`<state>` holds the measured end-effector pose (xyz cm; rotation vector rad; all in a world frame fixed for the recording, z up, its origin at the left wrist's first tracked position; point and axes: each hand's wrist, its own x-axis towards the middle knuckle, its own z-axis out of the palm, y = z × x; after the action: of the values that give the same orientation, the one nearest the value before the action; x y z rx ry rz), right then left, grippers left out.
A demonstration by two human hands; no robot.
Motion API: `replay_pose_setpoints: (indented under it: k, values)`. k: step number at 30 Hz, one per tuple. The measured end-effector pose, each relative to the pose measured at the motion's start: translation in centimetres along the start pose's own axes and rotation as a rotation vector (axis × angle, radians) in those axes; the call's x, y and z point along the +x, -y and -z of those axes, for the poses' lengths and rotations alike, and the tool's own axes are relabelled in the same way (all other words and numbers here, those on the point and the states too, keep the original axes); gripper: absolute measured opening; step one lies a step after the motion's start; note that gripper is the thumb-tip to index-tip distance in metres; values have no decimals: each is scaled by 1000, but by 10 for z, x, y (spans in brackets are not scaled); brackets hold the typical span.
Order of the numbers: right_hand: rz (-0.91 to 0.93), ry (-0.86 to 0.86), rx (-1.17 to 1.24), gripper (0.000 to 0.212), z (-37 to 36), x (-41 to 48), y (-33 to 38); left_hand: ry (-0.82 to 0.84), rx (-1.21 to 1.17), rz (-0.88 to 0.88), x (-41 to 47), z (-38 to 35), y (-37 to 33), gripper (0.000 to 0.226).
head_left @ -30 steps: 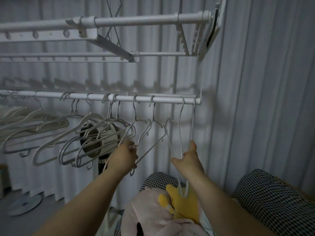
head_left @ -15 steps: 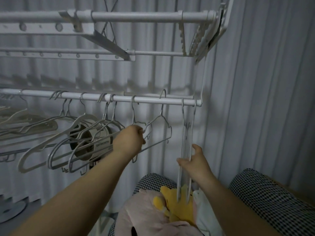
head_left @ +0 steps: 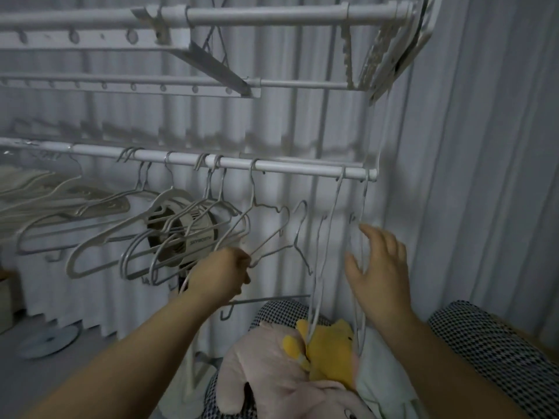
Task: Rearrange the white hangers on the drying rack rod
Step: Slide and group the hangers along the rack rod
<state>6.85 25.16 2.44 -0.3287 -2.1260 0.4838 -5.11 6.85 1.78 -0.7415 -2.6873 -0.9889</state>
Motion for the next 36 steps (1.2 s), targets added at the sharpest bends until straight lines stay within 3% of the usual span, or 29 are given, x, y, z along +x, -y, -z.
replay_pose_setpoints:
  k: [3,6,13,17,20,23,27,29,31,36]
  values:
    - [168,101,19,34,-9,-1,27,-20,39,40,-38,13,25,24]
    - [242,276,50,38,-27,-7,51,-37,99,75,-81,34,47,22]
    - [183,578,75,56,-44,-26,104,-48,52,115,-164,96,87,12]
    - [151,716,238,34,-41,-38,128,-44,-75,85,-199,124,107,23]
    - [87,923,357,11,-29,-50,146,-34,-189,108,-231,148,127,25]
    - [95,1099,373,19,-22,-70,165,-61,-225,158,-262,171,146,28]
    - [7,1110,520,22,-23,-105,197,-255,2,250,-289,184,171,6]
    - [-55,1097,623,18,-21,-120,209,-362,98,336,-299,184,179,26]
    - [-138,1086,775,15,-18,-133,219,-412,99,339,-308,180,179,28]
    - [-332,1024,1020,17,-11,-155,238,-99,-63,177,-323,147,154,26]
